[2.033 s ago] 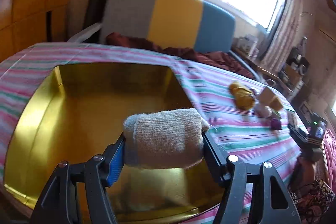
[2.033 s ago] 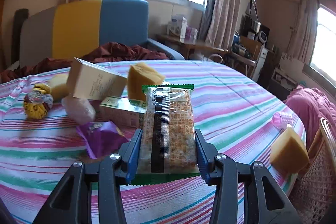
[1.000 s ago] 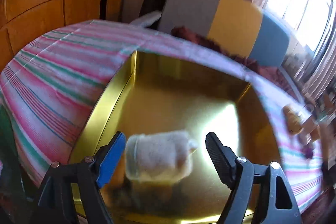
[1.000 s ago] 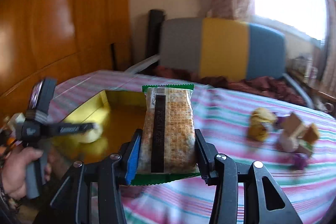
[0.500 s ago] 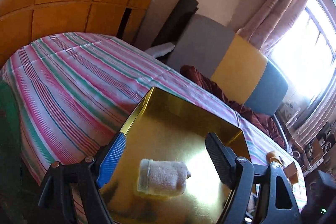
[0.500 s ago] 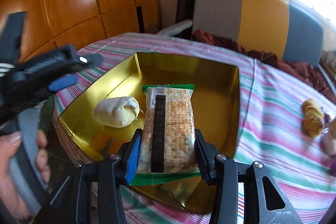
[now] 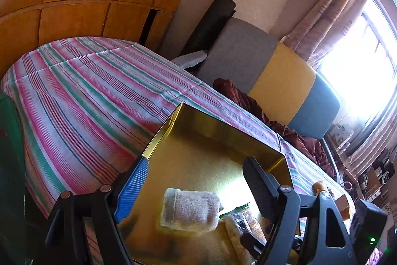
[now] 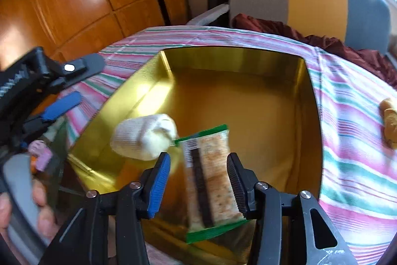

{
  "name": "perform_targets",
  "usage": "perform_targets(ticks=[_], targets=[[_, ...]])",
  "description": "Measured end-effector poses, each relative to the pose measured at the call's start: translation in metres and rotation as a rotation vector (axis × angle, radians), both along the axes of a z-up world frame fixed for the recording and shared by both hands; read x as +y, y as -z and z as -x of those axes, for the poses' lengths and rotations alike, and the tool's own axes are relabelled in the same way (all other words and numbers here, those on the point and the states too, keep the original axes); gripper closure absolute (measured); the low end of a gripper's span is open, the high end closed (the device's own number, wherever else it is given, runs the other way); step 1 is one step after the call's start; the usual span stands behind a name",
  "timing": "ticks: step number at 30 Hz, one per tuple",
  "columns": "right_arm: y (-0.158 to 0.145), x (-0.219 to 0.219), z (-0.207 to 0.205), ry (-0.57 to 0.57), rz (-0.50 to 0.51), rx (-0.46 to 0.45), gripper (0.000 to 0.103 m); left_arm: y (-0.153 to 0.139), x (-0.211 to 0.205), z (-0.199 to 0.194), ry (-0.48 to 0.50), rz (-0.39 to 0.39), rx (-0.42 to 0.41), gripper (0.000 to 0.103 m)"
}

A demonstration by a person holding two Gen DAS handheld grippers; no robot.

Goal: Organize objects
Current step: 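Lower the white sock and cracker packet into the gold tray and release both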

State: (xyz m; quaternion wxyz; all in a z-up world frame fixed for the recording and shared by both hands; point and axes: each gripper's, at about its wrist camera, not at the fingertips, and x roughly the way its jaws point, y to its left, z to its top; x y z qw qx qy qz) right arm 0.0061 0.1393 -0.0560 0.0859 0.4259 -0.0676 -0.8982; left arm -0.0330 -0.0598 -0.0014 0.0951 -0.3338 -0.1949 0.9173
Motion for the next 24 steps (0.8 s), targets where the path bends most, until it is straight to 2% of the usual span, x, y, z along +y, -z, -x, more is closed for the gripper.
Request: perform_targets(ticks=[5,11,18,24], targets=[[-0.017,0.006,-0.019,-0.012,-0.020,0.080,0.044,0.002,0.006,-0.002,0.025,0.001,-0.005,0.023],[-0.041,0.029,-0.043,0.038,-0.089,0.183,0.037,0.004,0.025,-0.008,0.083,0.029,-0.003,0.023],[-0.044,0.071,-0.058,0.137,-0.113,0.186,0.034,0.001,0.047,-0.017,0.161,0.034,-0.003,0.023],[-0.040,0.117,-0.083,0.284,-0.106,0.201,0.034,-0.005,0.077,-0.031,0.295,0.027,-0.002,0.023]])
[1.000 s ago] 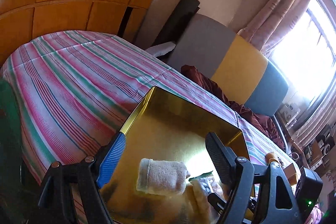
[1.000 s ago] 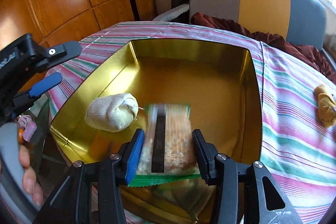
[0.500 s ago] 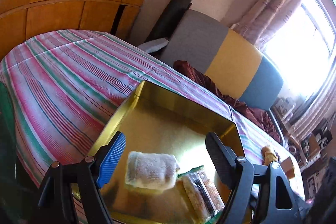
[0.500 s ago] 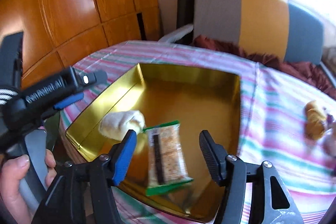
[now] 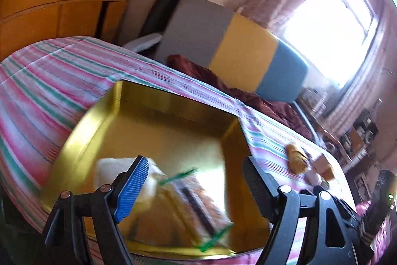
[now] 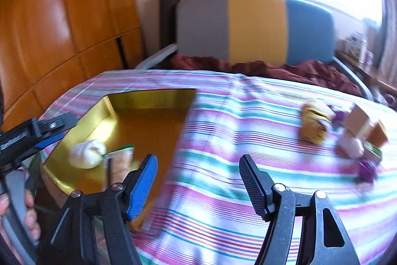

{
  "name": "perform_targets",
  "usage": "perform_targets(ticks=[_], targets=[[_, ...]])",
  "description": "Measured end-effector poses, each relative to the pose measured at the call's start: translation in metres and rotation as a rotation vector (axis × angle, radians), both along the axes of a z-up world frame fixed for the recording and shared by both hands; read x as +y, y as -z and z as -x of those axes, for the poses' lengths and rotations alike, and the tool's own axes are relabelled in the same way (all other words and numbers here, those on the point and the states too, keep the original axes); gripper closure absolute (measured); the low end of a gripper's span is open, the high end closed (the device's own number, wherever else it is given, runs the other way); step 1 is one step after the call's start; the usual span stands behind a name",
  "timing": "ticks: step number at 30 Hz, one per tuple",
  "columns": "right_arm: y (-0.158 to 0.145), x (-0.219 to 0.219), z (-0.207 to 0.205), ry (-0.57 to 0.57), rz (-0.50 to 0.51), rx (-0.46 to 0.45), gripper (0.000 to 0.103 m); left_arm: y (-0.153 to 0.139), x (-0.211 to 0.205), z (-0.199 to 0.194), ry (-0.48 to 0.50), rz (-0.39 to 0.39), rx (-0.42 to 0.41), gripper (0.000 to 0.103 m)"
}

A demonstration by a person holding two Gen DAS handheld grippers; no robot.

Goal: Organize objects
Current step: 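Grasp the purple snack bag with the right tool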

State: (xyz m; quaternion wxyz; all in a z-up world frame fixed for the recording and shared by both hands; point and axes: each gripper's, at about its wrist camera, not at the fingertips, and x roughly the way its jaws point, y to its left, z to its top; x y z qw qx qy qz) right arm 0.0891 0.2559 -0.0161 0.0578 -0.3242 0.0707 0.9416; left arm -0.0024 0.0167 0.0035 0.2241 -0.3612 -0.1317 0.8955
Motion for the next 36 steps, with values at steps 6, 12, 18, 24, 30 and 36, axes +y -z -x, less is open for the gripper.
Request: perform_targets(ticks=[6,12,18,24,30,36], targets=[[0.015,0.061,-0.031,0.140,-0.040,-0.004,0.020,-0.001,0.041,-0.021,0.186,0.013,-0.012,0.023],[0.037,0.149,-0.057,0.353,-0.107,-0.074,0.019,0.002,0.081,-0.051,0.340,0.056,0.012,0.023],[0.039,0.236,-0.072,0.526,-0.081,-0.081,0.019,0.003,0.111,-0.077,0.431,0.054,0.005,0.023],[0.042,0.282,-0.063,0.513,-0.072,-0.092,0.020,0.007,0.123,-0.090,0.474,0.054,-0.011,0.023],[0.060,0.286,-0.050,0.446,-0.044,-0.125,0.030,0.012,0.135,-0.092,0.488,0.083,-0.030,0.023],[0.081,0.288,-0.039,0.418,-0.010,-0.200,0.053,0.013,0.151,-0.087,0.494,0.112,-0.039,0.023]])
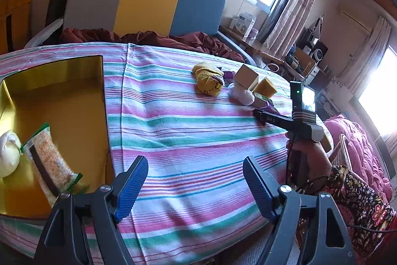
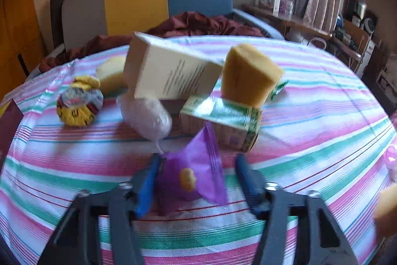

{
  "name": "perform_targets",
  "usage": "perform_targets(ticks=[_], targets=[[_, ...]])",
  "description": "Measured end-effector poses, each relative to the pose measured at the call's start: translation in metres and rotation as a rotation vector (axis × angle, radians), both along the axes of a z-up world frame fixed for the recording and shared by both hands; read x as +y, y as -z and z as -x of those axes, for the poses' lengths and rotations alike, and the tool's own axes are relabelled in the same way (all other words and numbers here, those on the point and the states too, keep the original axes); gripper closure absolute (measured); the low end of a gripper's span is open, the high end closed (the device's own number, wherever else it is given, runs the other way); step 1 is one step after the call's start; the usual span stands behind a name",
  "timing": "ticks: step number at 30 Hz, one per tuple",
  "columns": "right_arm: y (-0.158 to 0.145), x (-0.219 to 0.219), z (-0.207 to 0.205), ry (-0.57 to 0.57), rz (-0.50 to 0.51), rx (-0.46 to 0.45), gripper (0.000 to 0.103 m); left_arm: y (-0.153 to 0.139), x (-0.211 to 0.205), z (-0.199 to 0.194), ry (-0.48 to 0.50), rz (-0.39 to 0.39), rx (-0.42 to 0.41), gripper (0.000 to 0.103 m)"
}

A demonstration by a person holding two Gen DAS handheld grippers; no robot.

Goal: Organize objects
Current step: 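Grasp the purple snack bag with the right tool, then grasp the yellow patterned sock with the left tool while the right tool holds the purple bag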

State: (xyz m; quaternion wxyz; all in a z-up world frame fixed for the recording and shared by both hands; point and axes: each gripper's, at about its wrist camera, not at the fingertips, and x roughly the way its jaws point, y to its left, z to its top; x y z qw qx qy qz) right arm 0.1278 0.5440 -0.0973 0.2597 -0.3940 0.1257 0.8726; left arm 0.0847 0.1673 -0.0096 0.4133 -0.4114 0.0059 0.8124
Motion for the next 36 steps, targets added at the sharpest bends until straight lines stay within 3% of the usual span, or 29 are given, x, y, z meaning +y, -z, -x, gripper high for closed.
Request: perform_targets(ticks=[2,10,21,26,36], targets=[[0.000,0.000,-0.001,0.000,0.001,0.007,0.059,0.001,0.007,0.002,0.011,0.006,-0.008,0.023],[0.002,-0.001,-0.012,0.010,0.012,0.047,0.064,0.003,0.045,0.010,0.051,0.049,-0.032,0.023],[-0.001,0.002,-0.025,0.057,0.031,0.113,0.064,0.015,0.135,0.053,0.062,0.150,-0.031,0.023],[-0.002,-0.001,-0.025,0.066,-0.004,0.109,0.064,0.031,0.177,0.081,0.054,0.162,-0.074,0.023],[-0.005,-0.005,-0.027,0.078,-0.047,0.121,0.064,0.055,0.240,0.118,0.000,0.242,-0.013,0.023]])
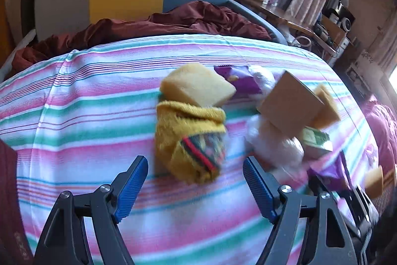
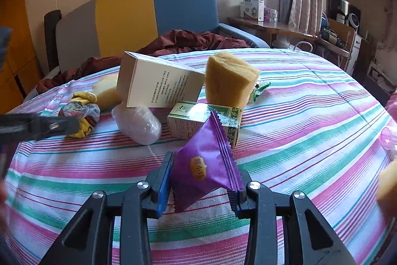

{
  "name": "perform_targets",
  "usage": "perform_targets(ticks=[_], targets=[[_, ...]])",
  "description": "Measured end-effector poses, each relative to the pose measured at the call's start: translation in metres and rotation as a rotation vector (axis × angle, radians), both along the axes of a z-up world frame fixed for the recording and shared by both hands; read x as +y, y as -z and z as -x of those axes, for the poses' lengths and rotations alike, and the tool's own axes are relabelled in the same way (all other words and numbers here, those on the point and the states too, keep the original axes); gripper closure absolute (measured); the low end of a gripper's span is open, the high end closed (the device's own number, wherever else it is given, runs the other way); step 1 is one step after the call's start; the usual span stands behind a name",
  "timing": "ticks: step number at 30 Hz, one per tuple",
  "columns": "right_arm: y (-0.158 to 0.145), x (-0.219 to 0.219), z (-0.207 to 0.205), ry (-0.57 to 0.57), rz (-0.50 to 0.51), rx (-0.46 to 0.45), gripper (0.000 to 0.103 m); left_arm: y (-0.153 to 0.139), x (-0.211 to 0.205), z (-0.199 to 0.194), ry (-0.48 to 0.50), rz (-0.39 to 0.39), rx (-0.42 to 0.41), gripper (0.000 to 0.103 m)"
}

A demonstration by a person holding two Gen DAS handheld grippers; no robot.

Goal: Organize objects
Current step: 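Grasp the yellow patterned sock with the left tool while the right tool holds the purple bag, then carry the yellow sock and purple bag to the gold tray and release both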

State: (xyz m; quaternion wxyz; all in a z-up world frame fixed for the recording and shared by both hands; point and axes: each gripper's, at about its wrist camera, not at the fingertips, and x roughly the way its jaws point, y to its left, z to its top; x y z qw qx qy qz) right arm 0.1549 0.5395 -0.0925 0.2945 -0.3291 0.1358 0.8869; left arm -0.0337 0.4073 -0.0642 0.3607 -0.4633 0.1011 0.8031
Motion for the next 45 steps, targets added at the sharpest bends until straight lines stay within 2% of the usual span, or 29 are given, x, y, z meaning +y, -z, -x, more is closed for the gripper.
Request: perform_targets(ticks=[3,5,8,9,10,14,21,27,31,36,45], targets=[[0.000,0.002,0.000,-0.002,0.005,0.001,0.064,0.004,-0.001,0.005,-0.048,-0.008,0.047,0.024],[0.001,0.003,0.000,-0.001,0.009,0.004,0.064,0.009,0.000,0.005,-0.045,-0.012,0.074,0.024],[0.002,0.004,-0.001,-0.001,0.011,0.007,0.064,0.016,-0.003,0.006,-0.027,-0.030,0.082,0.040],[0.002,0.004,-0.001,-0.001,0.011,0.007,0.064,0.015,-0.005,0.005,-0.024,-0.041,0.088,0.052],[0.002,0.004,-0.001,-0.002,0.010,0.007,0.064,0.014,-0.005,0.003,-0.016,-0.046,0.092,0.056],[0.003,0.003,0.000,-0.003,0.006,0.000,0.064,0.012,-0.002,-0.010,0.032,-0.025,0.148,0.059],[0.001,-0.001,-0.002,0.004,-0.015,0.005,0.064,0.003,-0.020,-0.032,0.064,-0.057,0.206,0.060],[-0.006,-0.011,-0.004,-0.013,-0.066,0.030,0.064,0.000,-0.037,-0.042,0.033,-0.077,0.226,0.060],[-0.010,-0.024,-0.002,-0.059,-0.123,0.042,0.064,-0.002,-0.047,-0.051,0.049,-0.098,0.229,0.061],[-0.012,-0.039,0.006,-0.110,-0.188,0.019,0.064,-0.007,-0.065,-0.068,0.064,-0.121,0.263,0.061],[-0.012,-0.052,0.011,-0.152,-0.239,-0.003,0.064,-0.010,-0.100,-0.085,0.050,-0.162,0.256,0.061]])
